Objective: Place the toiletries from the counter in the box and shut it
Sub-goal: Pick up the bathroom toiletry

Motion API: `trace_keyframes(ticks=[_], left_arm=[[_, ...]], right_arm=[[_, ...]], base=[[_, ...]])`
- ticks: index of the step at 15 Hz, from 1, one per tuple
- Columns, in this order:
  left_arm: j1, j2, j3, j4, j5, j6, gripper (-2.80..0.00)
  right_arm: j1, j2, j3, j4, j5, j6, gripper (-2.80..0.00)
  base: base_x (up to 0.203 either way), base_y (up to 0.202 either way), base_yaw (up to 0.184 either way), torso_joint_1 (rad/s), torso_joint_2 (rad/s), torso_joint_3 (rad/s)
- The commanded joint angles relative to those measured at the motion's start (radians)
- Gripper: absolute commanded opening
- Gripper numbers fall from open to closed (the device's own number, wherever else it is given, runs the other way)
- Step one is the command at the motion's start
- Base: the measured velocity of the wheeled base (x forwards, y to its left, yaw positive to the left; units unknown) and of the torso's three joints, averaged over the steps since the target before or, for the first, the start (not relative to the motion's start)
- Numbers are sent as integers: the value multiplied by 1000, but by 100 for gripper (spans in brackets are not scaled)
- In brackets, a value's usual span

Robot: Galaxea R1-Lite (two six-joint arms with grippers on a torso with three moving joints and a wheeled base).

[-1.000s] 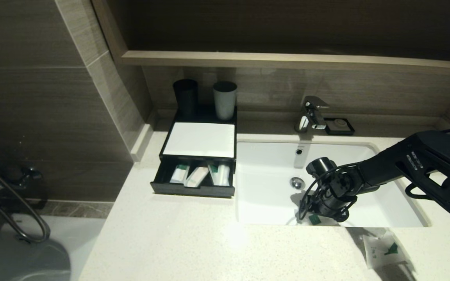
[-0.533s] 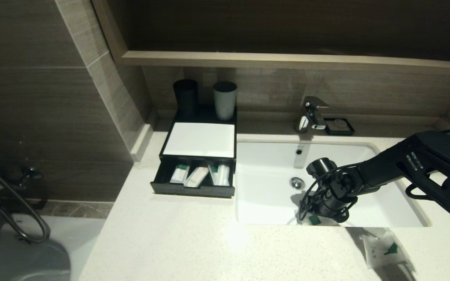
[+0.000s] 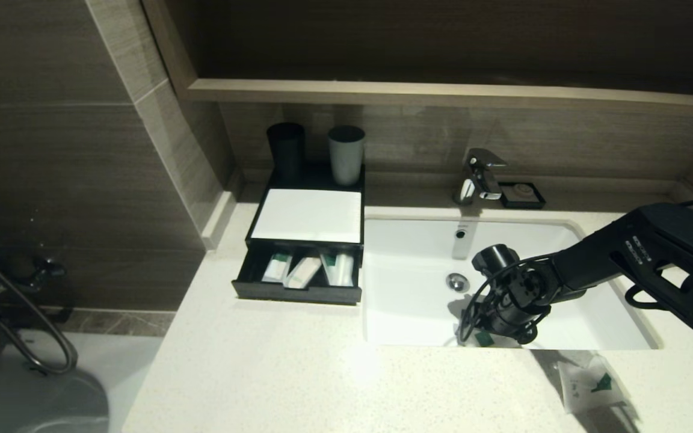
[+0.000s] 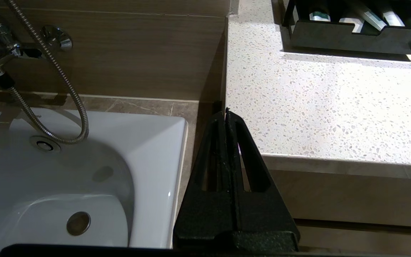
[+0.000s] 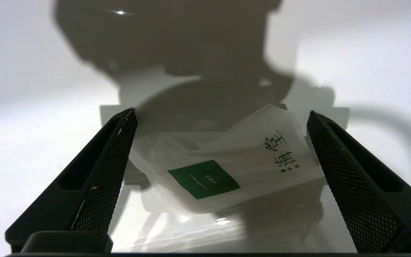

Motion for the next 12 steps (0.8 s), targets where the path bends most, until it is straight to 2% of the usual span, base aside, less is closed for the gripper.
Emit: trace_keyframes(ticks=[1, 12], left_arm=[[0, 0, 0, 0, 1, 0, -280], [0, 0, 0, 0, 1, 0, -280]], right_arm=[[0, 11, 0, 3, -1, 2, 0], [17, -106, -50, 27, -2, -4, 0]], base=[[0, 0, 0, 0, 0, 0], [0, 0, 0, 0, 0, 0]])
